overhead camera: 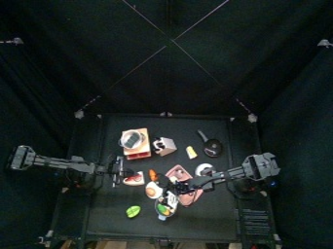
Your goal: Grab white sushi piece from bowl
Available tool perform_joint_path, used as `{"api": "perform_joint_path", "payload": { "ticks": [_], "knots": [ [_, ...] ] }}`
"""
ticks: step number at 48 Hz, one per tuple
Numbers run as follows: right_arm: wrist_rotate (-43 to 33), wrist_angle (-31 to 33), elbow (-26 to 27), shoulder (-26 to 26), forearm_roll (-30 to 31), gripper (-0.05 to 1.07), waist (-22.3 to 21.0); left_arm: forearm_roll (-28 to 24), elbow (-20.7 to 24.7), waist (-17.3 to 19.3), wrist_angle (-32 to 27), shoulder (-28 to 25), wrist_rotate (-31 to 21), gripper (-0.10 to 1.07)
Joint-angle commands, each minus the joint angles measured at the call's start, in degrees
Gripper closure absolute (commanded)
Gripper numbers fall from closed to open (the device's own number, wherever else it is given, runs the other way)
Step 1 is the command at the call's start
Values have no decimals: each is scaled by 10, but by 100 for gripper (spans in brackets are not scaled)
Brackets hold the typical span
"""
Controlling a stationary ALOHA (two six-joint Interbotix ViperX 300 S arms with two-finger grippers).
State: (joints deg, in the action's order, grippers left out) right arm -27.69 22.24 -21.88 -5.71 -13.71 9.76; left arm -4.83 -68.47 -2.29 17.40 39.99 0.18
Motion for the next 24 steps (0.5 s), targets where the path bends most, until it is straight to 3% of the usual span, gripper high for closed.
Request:
{"api": "perform_joint_path", "payload": {
  "ticks": [1,24],
  "knots": [
    [-20,4,13,9,8,6,-2,1,7,1,5,-1,1,100],
    [-51,4,13,-30,24,6,-3,1,6,1,5,-1,1,100]
  ]
}}
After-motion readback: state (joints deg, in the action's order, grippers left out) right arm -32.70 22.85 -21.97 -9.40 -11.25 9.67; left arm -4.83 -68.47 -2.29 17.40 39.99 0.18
